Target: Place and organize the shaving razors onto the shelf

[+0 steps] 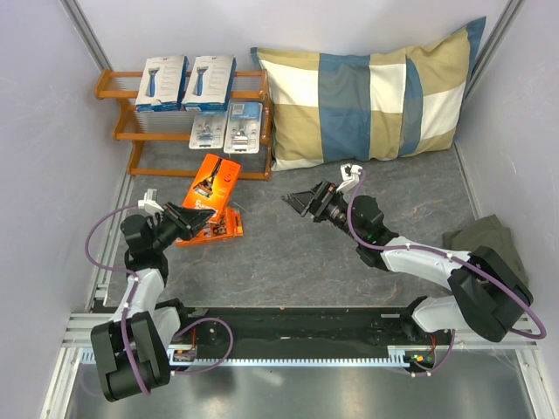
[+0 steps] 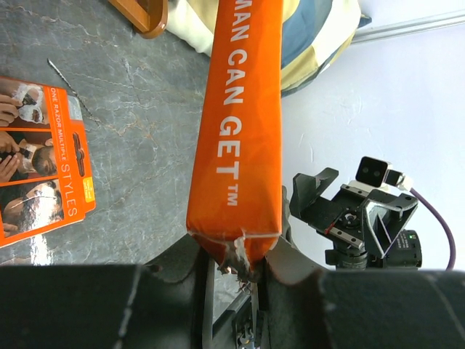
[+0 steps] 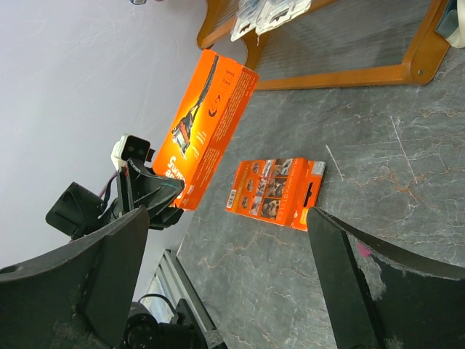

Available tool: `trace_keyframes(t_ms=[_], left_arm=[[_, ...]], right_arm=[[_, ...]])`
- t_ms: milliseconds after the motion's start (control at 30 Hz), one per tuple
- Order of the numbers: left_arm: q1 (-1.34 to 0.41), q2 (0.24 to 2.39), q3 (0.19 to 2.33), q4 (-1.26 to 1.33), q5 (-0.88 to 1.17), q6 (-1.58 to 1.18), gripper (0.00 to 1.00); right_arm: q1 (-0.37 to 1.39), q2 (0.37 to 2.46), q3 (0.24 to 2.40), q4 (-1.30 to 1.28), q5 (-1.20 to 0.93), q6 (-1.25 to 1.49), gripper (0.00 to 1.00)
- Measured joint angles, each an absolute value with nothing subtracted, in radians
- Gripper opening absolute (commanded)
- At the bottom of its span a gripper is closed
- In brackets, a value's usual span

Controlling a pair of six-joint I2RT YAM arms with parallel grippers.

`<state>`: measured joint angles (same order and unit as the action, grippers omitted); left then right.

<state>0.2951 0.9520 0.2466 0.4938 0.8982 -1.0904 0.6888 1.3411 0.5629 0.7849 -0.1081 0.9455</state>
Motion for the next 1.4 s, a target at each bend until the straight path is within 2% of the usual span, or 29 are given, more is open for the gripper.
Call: trace_keyframes(t_ms=[533, 1067, 1400], left_arm=[[0.302, 1.039, 0.247, 0.499, 0.918, -1.078, 0.02], [0.300, 1.266, 0.246, 0.601, 0.903, -1.074, 0.02], [0.165, 1.371, 0.253, 0.714, 0.760, -1.110, 0.02]], right_arm=[[0.685, 1.341, 0.563, 0.785, -0.109, 0.946, 0.98], [0.672, 1.348, 0.563, 0.794, -0.112, 0.946, 0.98], [0.659, 1.361, 0.561, 0.800, -0.119, 0.946, 0.98]])
